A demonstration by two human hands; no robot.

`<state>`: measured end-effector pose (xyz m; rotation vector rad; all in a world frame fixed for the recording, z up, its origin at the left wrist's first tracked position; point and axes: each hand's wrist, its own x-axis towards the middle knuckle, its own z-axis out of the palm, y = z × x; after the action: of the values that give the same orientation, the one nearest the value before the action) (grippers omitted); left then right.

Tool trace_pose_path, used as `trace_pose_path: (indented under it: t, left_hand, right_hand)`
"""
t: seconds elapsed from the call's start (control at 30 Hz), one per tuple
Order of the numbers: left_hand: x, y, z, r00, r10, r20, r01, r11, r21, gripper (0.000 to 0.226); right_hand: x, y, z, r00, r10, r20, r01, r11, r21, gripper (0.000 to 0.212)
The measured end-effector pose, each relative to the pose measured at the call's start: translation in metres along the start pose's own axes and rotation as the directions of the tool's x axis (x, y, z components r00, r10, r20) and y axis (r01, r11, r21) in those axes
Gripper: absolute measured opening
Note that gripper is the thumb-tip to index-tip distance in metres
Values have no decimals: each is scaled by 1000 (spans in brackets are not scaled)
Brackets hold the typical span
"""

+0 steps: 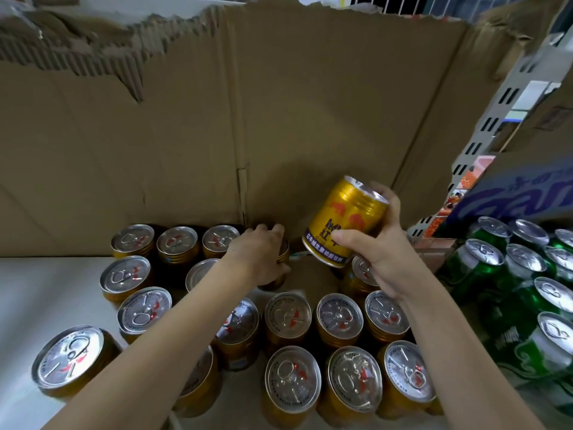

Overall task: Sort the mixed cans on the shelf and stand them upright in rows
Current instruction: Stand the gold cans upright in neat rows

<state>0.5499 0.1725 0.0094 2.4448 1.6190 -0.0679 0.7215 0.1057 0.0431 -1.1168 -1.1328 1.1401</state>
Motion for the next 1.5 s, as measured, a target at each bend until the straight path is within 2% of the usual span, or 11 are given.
trace_pose_path:
  t: [0.1, 0.27, 0.4, 0.5, 0.6, 0.73, 0.83, 0.93, 1.17, 1.43, 1.5]
  left_hand:
    - [1, 2, -1, 1000, -10, -12, 11, 996, 85, 71]
    - [1, -4, -4, 1000, 3, -22, -2, 997, 73, 68]
    - [2, -9, -7, 1000, 28, -4, -28, 999, 41, 62]
    - [4, -15, -8, 999, 47, 15, -47, 999, -6, 47]
    - [6, -20, -8, 997, 65, 47, -65, 998, 2, 33]
    - [6, -21, -6, 997, 83, 3, -83, 996, 20, 37]
    - [5, -19, -3, 997, 67, -38, -66, 998, 12, 40]
    - [6, -17, -1, 997, 59, -54, -58, 998, 24, 40]
    - [5, -5, 5, 989, 83, -123, -71, 992, 103, 28]
    - [2, 4, 12, 986, 20, -167, -26, 999, -31, 37]
    - [2, 6, 14, 985, 9, -172, -17, 999, -41, 39]
  right_hand:
    - [6, 0, -4, 994, -6, 112, 29, 979, -202, 81]
    - [25, 7, -5, 985, -18, 171, 110, 831, -546, 77]
    - [45, 17, -4, 978, -8, 208, 172, 599, -782, 82]
    - [56, 27, 3, 957, 88, 275, 208, 452, -867, 90]
    - [62, 38, 8, 927, 170, 334, 277, 290, -916, 81]
    - [63, 47, 9, 920, 214, 328, 307, 125, -943, 75]
    - [63, 47, 9, 916, 243, 318, 305, 91, -948, 81]
    - [62, 40, 7, 917, 278, 285, 266, 106, -958, 79]
    - [61, 35, 7, 949, 211, 235, 228, 56, -972, 69]
    - [54, 40, 5, 969, 175, 175, 159, 101, -982, 59]
    - [51, 40, 6, 975, 141, 171, 162, 77, -984, 55]
